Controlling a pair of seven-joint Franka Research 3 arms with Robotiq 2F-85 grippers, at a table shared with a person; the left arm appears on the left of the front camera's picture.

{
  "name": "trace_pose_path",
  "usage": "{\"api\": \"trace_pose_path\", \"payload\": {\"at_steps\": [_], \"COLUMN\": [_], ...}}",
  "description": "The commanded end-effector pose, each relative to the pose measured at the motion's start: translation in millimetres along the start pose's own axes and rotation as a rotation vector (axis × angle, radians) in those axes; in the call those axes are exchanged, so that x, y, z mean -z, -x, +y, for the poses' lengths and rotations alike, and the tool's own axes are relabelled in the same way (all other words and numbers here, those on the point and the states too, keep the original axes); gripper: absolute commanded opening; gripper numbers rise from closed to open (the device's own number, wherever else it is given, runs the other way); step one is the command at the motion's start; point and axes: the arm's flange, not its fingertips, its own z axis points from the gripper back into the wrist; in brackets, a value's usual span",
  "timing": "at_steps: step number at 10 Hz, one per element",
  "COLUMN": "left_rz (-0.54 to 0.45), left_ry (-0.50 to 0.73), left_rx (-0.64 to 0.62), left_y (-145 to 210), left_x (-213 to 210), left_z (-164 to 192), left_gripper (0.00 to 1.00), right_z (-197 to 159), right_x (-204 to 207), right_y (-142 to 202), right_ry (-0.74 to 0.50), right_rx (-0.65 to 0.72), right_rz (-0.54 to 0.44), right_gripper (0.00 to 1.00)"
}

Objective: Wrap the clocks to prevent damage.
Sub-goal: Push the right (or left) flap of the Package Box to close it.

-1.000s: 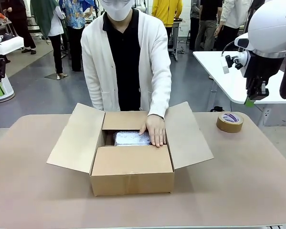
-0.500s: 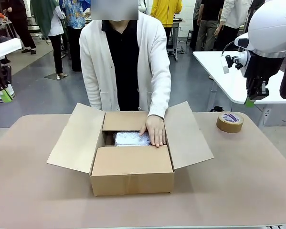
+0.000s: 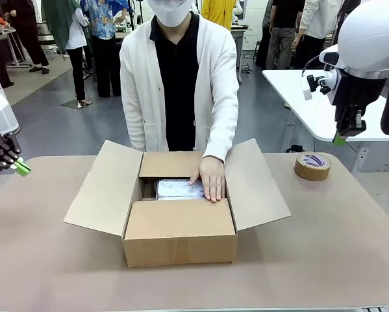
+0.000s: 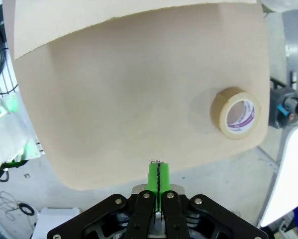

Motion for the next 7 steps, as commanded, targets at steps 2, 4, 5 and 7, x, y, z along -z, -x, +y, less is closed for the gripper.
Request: {"api": "trace_pose_path", "payload": {"at_steps": [2, 4, 5, 7], "left_rz": [0.000, 0.000, 0.000, 0.031], "left_ry": [0.000, 0.000, 0.000, -0.003], "left_rx": [0.000, 0.000, 0.000, -0.020], "left_y": [0, 0, 0, -5], "left_x": [0, 0, 0, 4], "left_z": [0, 0, 0, -5], "left_gripper": [0.00, 0.00, 0.00, 0.00], "right_z": [2, 2, 2, 2], "right_x": [-2, -2, -2, -2], "right_y": [0, 0, 0, 0], "right_ry": [-0.007, -0.007, -0.007, -0.007], "right_rx": [0.000, 0.000, 0.000, 0.000], "right_rz": [0.005, 0.005, 0.005, 0.005], "right_gripper": [0.01, 0.01, 0.01, 0.01]}}
